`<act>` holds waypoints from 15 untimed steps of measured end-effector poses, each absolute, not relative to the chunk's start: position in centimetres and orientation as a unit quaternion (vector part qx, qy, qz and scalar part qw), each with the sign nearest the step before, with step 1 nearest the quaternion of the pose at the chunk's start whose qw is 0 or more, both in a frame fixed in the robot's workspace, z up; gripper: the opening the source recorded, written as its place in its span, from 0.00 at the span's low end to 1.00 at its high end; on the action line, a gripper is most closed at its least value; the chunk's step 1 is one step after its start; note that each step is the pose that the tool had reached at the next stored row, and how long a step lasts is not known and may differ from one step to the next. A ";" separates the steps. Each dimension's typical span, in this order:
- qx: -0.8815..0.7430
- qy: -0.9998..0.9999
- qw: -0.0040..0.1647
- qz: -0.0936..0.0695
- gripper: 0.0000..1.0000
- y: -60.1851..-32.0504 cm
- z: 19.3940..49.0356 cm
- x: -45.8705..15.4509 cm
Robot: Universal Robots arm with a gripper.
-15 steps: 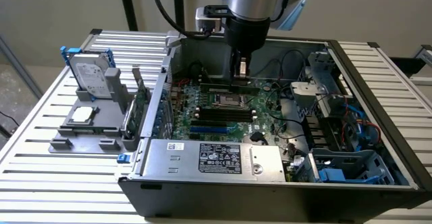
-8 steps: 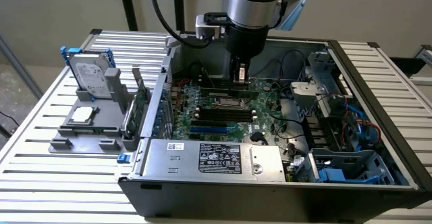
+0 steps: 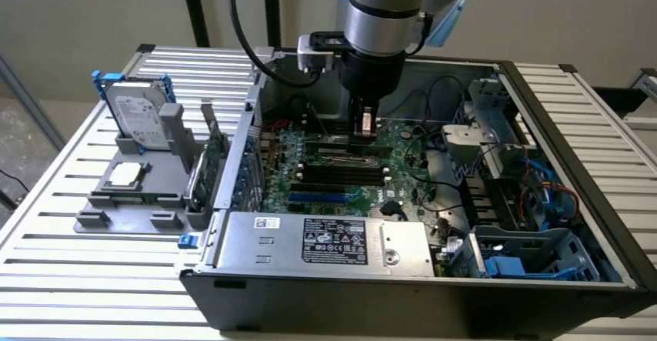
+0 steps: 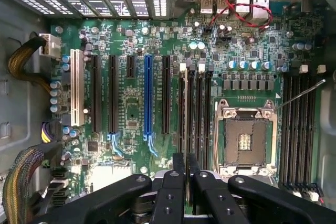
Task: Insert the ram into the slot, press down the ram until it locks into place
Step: 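Insert the ram into the slot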
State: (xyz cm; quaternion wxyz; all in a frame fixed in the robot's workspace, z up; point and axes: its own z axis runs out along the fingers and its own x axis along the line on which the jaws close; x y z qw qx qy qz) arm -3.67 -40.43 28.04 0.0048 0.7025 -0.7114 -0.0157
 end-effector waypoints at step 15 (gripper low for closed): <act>0.702 -0.712 -0.002 -0.009 0.13 -40.5 25.3 -4.3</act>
